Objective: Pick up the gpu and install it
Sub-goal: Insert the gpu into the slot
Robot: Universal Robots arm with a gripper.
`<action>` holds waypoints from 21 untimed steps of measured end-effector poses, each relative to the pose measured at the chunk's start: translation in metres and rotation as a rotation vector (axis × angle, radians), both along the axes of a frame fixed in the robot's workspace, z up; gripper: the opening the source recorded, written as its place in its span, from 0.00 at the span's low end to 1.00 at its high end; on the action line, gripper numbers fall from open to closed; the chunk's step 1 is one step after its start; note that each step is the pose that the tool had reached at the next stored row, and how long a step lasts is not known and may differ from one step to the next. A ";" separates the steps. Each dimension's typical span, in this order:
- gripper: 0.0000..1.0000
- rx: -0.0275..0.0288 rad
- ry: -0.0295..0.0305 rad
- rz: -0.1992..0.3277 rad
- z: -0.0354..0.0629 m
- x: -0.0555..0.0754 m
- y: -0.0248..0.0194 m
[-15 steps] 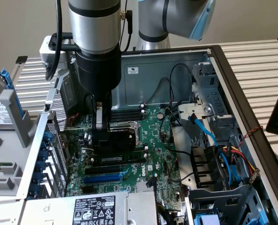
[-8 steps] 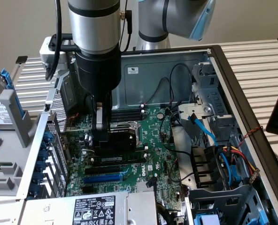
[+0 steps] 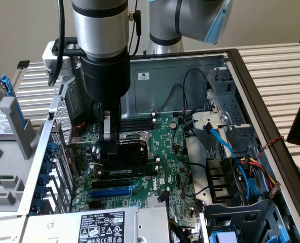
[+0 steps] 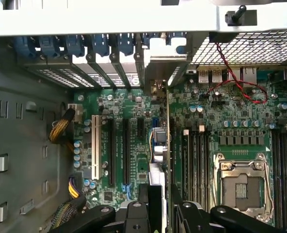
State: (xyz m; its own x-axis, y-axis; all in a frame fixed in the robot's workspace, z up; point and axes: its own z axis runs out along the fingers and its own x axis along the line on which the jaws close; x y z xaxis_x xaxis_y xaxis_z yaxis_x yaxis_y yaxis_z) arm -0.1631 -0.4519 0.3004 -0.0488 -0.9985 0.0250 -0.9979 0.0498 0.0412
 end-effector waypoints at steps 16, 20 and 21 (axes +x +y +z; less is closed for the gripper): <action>0.27 -0.0004 0.0033 0.000 -0.0180 -0.004 0.0000; 0.27 0.0004 0.0033 0.000 -0.0205 -0.006 -0.0001; 0.27 0.0004 0.0034 0.000 -0.0221 -0.006 -0.0001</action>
